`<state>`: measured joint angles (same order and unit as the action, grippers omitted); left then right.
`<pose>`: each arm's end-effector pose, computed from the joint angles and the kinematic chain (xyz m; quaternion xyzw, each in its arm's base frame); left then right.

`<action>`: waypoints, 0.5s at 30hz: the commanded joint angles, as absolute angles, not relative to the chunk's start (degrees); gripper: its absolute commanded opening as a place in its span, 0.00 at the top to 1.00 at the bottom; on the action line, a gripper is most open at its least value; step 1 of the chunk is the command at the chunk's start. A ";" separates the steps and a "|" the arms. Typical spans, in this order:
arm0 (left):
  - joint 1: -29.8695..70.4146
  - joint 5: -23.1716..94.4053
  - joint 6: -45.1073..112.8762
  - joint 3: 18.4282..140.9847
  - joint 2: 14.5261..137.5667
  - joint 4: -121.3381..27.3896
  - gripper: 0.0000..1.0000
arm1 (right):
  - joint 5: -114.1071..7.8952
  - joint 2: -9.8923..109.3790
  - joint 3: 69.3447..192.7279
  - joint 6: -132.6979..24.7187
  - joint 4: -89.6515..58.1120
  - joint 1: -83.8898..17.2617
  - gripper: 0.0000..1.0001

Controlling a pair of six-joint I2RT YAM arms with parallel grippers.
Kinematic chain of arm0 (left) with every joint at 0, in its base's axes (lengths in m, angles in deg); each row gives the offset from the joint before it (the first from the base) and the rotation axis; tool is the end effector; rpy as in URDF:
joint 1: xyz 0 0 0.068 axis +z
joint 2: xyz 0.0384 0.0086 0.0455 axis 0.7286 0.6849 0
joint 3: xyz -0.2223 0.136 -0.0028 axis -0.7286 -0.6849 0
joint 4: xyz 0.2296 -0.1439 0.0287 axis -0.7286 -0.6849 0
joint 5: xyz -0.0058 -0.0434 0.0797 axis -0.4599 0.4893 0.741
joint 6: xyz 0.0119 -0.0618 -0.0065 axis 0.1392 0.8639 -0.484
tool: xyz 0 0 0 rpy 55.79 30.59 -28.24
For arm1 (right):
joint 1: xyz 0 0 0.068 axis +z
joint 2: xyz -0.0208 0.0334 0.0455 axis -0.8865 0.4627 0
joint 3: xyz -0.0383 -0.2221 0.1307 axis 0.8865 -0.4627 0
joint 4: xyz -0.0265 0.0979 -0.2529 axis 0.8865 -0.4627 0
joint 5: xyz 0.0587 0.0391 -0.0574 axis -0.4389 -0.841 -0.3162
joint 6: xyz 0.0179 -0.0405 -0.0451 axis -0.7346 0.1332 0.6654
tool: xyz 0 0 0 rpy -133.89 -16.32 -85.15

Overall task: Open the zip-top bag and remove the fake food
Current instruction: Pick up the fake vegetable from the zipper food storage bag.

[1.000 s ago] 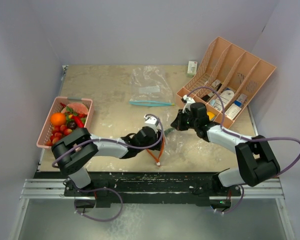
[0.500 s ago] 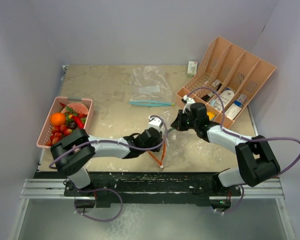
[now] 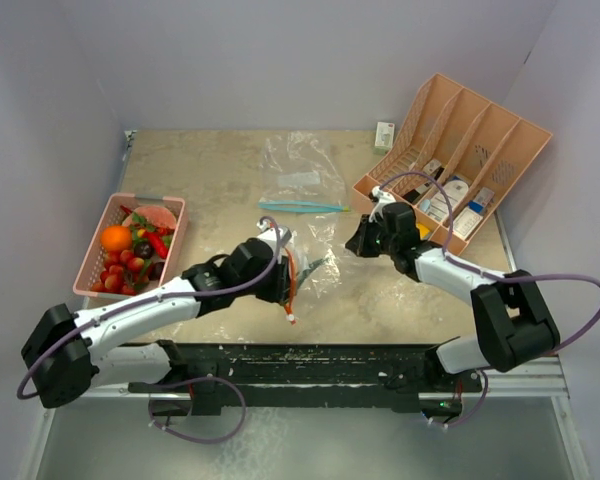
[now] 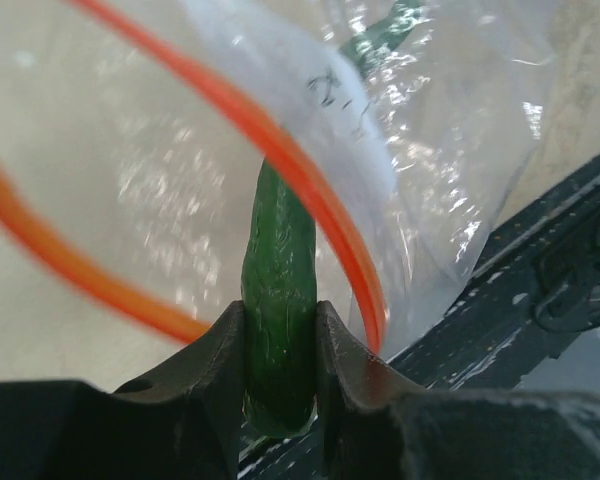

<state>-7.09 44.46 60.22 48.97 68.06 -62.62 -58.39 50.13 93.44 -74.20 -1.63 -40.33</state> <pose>0.1625 -0.2220 0.2089 0.1233 0.8961 -0.3029 0.3001 0.2884 0.1288 0.1687 -0.0194 0.8617 0.2955 0.4121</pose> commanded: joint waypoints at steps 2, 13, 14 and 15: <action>-3.00 41.55 59.42 52.53 64.21 -79.44 0.88 | -57.36 50.63 96.42 -75.39 -1.12 -41.81 1.00; -1.87 50.01 61.49 55.46 58.66 -90.26 0.88 | -56.19 45.36 95.19 -75.35 -1.87 -42.65 1.00; -0.77 51.05 62.40 56.21 57.88 -92.38 0.88 | -55.99 45.00 95.34 -74.98 -2.29 -42.97 1.00; 0.96 51.90 63.25 56.98 57.11 -94.22 0.88 | -55.87 44.62 95.45 -74.77 -2.64 -43.32 1.00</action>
<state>-2.59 46.34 60.61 52.20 61.13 -86.31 -57.91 47.64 94.19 -75.51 -2.03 -42.04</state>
